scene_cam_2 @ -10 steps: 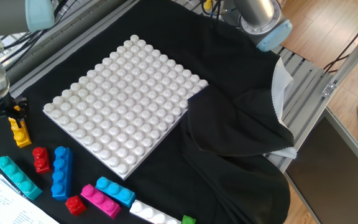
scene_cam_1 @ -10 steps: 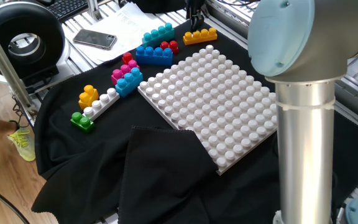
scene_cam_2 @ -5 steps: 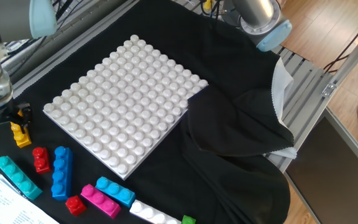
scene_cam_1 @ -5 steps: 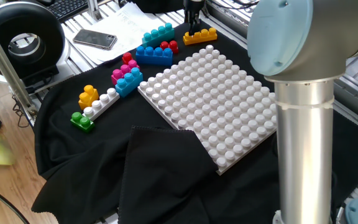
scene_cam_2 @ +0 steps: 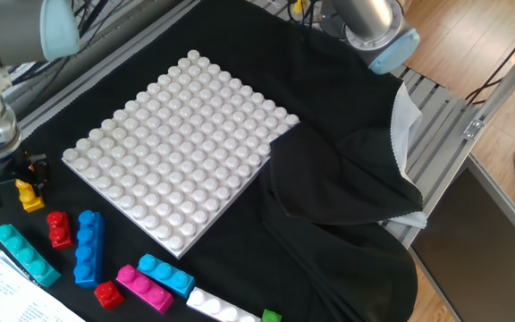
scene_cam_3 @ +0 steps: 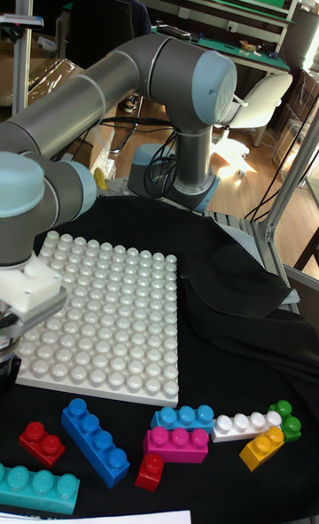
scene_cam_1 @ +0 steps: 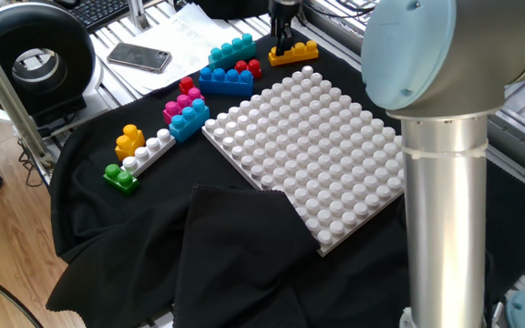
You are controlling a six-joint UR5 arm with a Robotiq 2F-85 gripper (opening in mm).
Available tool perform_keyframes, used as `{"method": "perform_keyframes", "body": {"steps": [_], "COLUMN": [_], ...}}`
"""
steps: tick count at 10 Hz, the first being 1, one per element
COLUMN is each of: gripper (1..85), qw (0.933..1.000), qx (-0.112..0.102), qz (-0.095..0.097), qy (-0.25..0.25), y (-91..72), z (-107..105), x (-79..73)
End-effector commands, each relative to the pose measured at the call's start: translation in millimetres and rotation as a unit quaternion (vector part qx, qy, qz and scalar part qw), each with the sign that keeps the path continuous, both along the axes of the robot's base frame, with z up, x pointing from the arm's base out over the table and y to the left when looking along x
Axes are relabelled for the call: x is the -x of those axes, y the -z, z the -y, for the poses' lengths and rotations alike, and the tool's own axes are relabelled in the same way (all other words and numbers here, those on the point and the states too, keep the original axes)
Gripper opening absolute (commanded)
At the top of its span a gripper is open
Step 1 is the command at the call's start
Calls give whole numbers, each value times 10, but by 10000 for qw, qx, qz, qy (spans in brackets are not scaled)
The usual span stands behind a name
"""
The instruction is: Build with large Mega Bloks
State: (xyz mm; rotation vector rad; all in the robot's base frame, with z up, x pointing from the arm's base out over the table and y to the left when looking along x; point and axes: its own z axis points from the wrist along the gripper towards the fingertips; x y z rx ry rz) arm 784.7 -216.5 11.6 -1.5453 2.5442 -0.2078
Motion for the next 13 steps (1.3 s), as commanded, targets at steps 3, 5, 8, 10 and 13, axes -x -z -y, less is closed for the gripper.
{"method": "perform_keyframes", "body": {"steps": [3, 5, 8, 10, 13], "gripper": [583, 577, 547, 473, 273], "qw": [9997, 9994, 9993, 9990, 9982], "qx": [-197, -264, -230, -220, -95], "qz": [-108, -191, -251, -309, -325], "qy": [-4, 64, 126, 249, 497], "y": [218, 191, 130, 89, -35], "z": [-1, -22, -15, -10, 23], "x": [32, 77, 89, 132, 161]}}
